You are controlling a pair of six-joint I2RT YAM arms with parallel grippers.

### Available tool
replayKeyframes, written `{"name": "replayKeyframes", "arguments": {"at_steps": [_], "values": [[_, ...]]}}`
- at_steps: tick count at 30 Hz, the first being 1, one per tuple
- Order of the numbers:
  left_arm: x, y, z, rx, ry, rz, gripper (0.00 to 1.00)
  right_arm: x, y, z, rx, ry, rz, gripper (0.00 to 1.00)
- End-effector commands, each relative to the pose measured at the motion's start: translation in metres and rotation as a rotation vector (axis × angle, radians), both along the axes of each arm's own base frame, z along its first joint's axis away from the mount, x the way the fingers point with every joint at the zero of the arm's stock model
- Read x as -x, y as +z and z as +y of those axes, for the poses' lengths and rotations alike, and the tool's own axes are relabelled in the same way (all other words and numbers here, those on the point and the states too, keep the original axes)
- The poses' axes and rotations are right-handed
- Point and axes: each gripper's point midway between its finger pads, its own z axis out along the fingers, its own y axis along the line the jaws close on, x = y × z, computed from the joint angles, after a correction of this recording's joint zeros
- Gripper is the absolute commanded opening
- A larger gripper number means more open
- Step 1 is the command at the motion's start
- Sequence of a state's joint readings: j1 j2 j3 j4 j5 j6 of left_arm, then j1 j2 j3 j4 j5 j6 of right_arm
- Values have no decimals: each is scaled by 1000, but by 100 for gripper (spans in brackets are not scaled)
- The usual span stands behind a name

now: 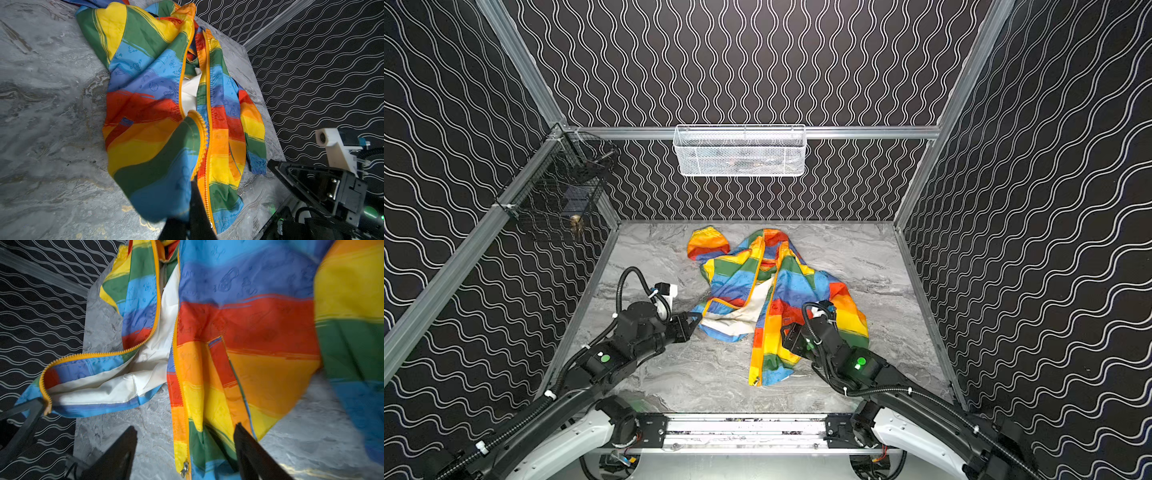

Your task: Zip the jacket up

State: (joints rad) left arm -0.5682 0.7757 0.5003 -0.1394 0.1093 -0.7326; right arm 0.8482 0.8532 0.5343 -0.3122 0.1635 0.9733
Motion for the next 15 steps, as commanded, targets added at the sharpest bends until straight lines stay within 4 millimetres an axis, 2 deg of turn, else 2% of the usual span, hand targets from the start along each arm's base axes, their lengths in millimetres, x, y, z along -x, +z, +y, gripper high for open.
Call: {"name": "replayKeyframes", "arguments": {"at_steps": [1, 6, 10, 15], "values": [[-1, -1, -5, 50, -8, 7, 0, 10, 4, 25, -57, 119, 55, 64], [0, -16, -10, 37, -33, 65, 0, 26, -15, 49, -125, 192, 200, 54], [0, -24, -16, 21, -68, 85, 0, 39, -24, 59, -207, 218, 252, 54], [1, -30, -18, 29, -76, 86, 0, 57, -29, 62, -200, 232, 287, 57]]}}
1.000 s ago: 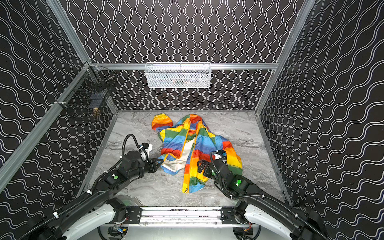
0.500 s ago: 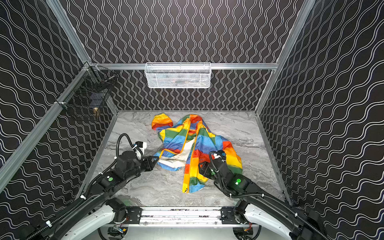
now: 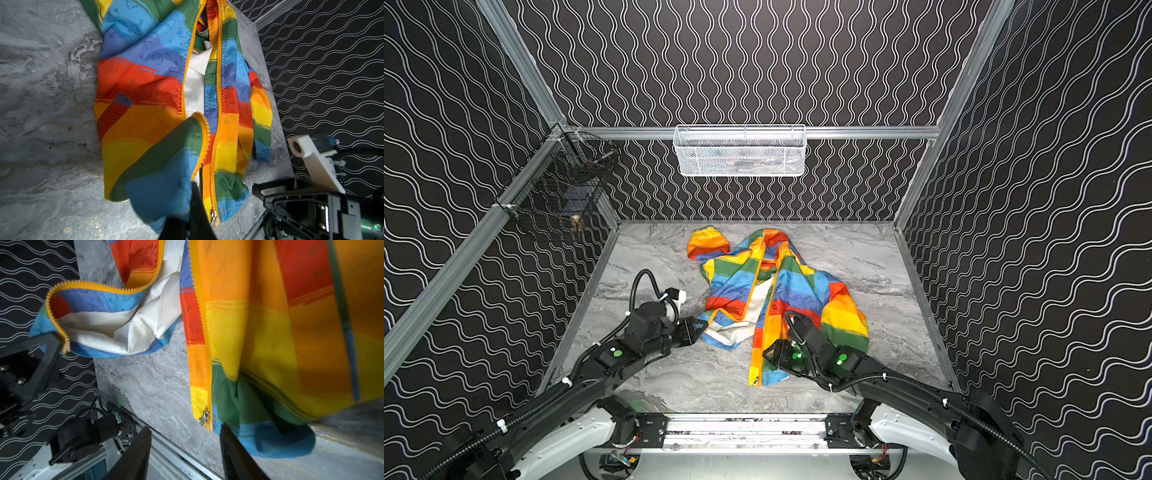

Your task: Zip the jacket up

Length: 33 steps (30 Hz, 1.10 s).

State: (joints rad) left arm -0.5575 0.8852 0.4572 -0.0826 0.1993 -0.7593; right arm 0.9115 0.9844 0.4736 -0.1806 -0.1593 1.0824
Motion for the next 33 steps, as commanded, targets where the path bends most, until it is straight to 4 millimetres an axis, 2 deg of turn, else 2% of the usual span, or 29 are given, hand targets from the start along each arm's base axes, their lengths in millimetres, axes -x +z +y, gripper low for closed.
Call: {"name": "replayKeyframes", "arguments": {"at_steps": [1, 7, 12, 18, 25, 33], "values": [[-3, 5, -7, 30, -25, -30, 0, 10, 5, 10, -58, -3, 36, 58], [-2, -1, -17, 71, -65, -10, 0, 32, -15, 11, -66, -11, 104, 60], [-1, -1, -20, 89, -70, -5, 0, 42, -35, 6, -65, -35, 147, 56], [2, -1, -20, 106, -73, 1, 0, 41, -47, 4, -78, -61, 155, 55], [5, -2, -21, 131, -75, 12, 0, 35, -54, 6, -82, -87, 144, 59], [7, -5, -23, 154, -76, 27, 0, 31, -62, 13, -109, -96, 139, 56]]}}
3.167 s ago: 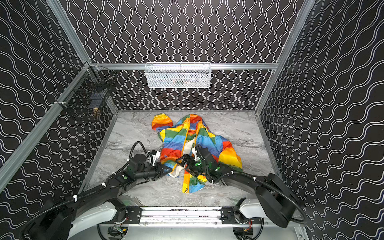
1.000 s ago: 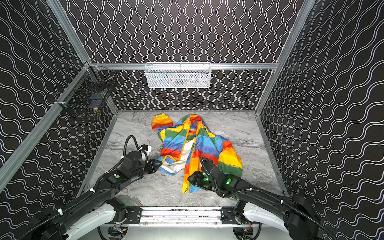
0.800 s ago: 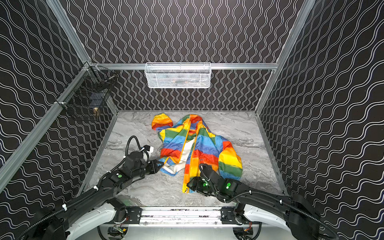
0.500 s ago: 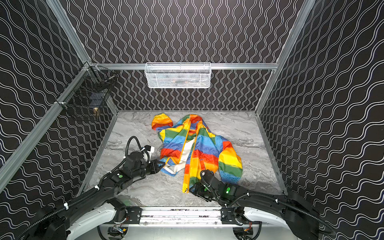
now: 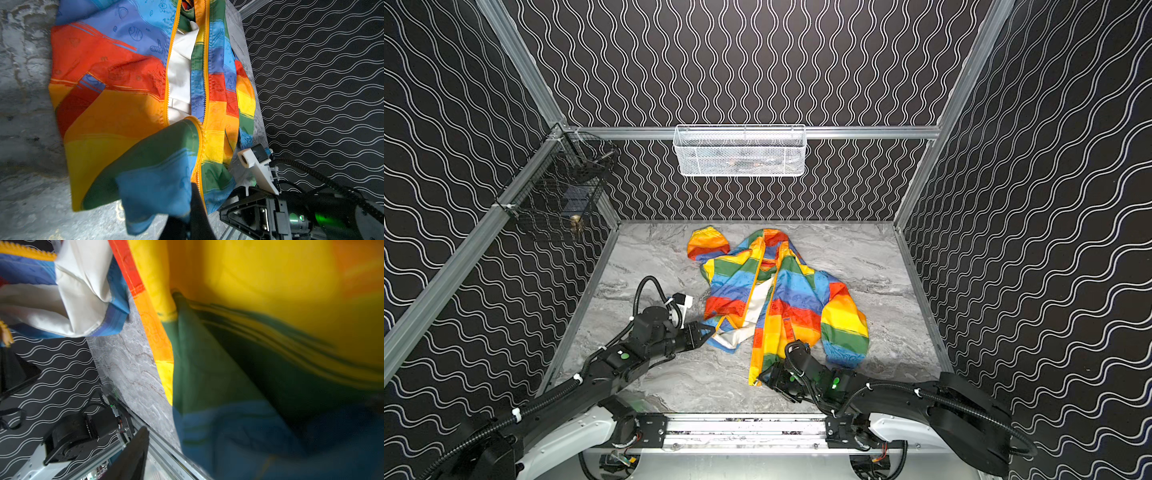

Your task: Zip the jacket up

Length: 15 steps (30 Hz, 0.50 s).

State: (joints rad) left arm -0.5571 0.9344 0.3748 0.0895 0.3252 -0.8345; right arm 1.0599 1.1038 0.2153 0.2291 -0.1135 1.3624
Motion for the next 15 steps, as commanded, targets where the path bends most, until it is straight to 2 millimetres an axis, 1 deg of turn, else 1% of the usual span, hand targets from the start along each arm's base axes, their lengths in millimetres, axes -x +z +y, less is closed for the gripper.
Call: {"name": "replayKeyframes", "arguments": {"at_steps": [1, 7, 15], "values": [[-2, 8, -4, 36, -9, -21, 0, -6, 2, 7, -25, -22, -10, 54], [-1, 8, -4, 41, -10, -19, 0, -8, -3, 16, -32, -2, -6, 47], [1, 5, -4, 49, -9, -9, 0, -9, -8, 16, -49, -14, -3, 35]]}}
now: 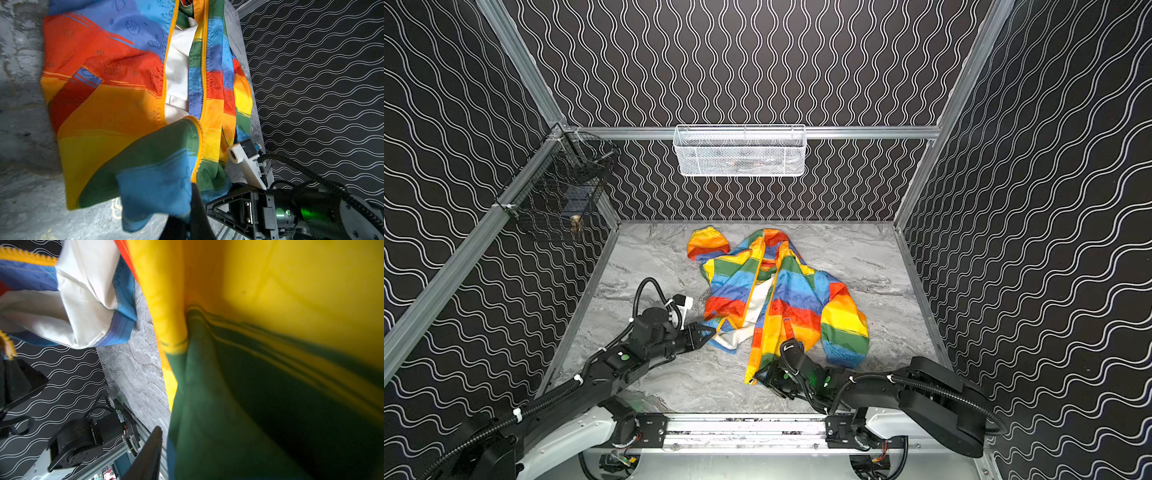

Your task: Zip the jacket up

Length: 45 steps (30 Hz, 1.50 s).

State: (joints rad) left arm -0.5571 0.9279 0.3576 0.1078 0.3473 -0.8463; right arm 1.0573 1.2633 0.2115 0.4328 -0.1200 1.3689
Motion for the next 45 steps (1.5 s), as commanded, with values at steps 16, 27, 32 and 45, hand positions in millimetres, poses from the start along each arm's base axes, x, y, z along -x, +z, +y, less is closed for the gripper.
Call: {"name": "replayKeyframes", "arguments": {"at_steps": [16, 27, 32, 45], "values": [[0, 3, -3, 36, 0, -2, 0, -2, -5, 8, -26, 18, 18, 32], [1, 1, -2, 35, 2, 5, 0, 0, -14, 11, -38, 28, 43, 25], [1, 1, -2, 37, 5, 6, 0, -1, -15, 9, -28, 23, 42, 21], [1, 2, -2, 39, 5, 10, 0, -14, 0, 4, -18, 10, -46, 0]]}}
